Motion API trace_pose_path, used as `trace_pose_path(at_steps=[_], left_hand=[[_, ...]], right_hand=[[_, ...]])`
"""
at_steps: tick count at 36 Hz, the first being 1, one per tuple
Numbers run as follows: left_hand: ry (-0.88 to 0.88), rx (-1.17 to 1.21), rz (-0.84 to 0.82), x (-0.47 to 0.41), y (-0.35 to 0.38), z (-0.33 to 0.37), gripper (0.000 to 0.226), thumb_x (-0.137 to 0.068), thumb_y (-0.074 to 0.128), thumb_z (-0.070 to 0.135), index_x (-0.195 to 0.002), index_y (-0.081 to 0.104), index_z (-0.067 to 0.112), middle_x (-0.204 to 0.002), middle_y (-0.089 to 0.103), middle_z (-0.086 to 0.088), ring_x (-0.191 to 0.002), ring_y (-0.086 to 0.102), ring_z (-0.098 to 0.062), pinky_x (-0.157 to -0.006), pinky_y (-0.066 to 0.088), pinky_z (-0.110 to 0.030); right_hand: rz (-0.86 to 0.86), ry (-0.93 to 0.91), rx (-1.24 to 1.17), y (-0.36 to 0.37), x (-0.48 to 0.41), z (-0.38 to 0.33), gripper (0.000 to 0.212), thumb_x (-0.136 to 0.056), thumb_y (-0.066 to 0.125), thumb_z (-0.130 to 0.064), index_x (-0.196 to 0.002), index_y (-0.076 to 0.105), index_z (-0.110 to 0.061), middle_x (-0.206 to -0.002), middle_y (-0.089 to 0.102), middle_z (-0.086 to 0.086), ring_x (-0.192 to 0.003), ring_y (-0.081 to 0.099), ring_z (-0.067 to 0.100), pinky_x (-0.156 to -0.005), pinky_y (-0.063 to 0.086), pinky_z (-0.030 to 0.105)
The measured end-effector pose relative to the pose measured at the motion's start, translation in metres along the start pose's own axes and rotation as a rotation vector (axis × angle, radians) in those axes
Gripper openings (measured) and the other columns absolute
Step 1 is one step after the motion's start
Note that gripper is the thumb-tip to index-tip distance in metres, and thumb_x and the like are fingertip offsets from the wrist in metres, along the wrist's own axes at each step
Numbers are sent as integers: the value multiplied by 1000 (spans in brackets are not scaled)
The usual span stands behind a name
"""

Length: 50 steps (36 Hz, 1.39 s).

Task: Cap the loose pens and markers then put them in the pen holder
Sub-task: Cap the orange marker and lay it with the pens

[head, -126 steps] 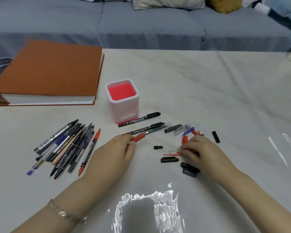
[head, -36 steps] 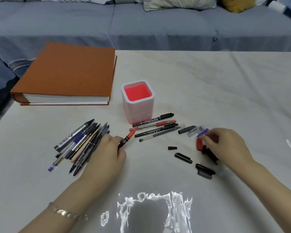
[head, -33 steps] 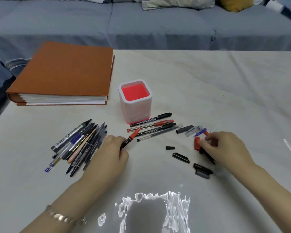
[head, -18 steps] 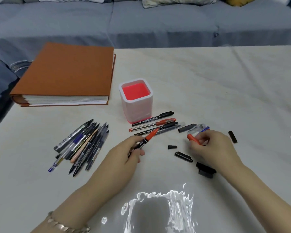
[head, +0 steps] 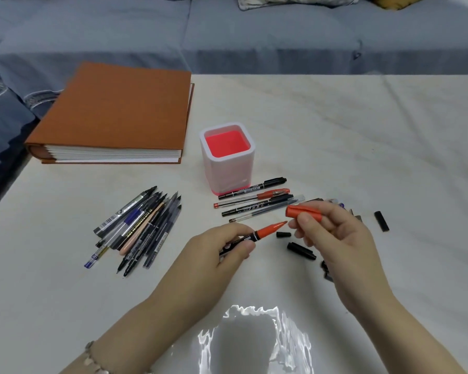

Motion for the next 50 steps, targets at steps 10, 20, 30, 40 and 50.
trace_pose_path(at_steps=[10,20,30,40,50], left_hand=[[7,-56,-6,2,0,-1,14,-88,54,27,-84,60,38,-80,63,7,-80,54,-4,-69,40,-14],[172,-276,-40,-1,6,9,25,-90,40,38,-93,62,26,-78,57,4,-81,48,-8,-73,39,-23],[87,-199,-196,-10,11,11,25,-89,43,33,-68,50,21,-60,43,6,-61,42,-9,-62,35,-29],[33,-254,-320,-19,31,-2,10,-92,45,36,-95,53,32,-69,49,10,-63,45,-1,-61,36,-20],[-277,532,170,-41,3,-18,12,-92,49,15,-83,56,18,-82,58,-7,-70,65,-16,-58,53,-11]], right_hand=[[-127,-86,101,1,1,-6,8,-85,56,-3,-88,63,-2,-54,62,-14,-51,51,-4,-52,39,4],[-244,-154,260,15,7,2,15,-76,55,-22,-82,69,-25,-71,67,0,-65,59,3,-64,46,14],[-286,-284,284,14,9,0,18,-74,50,-34,-82,65,-34,-73,67,-6,-68,63,5,-64,46,10],[-396,-259,480,12,2,16,14,-77,54,-38,-84,65,-44,-80,68,-19,-74,63,4,-67,44,9],[74,-194,1133,-72,-58,10,12,-86,58,-23,-91,68,-27,-89,56,-2,-87,55,18,-68,37,27]])
Point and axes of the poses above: each hand's wrist, its own x-axis away from the middle knuckle, its own y-axis out of the palm, z = x × y, the point moved 6 cm from there along -x, towards the middle knuckle
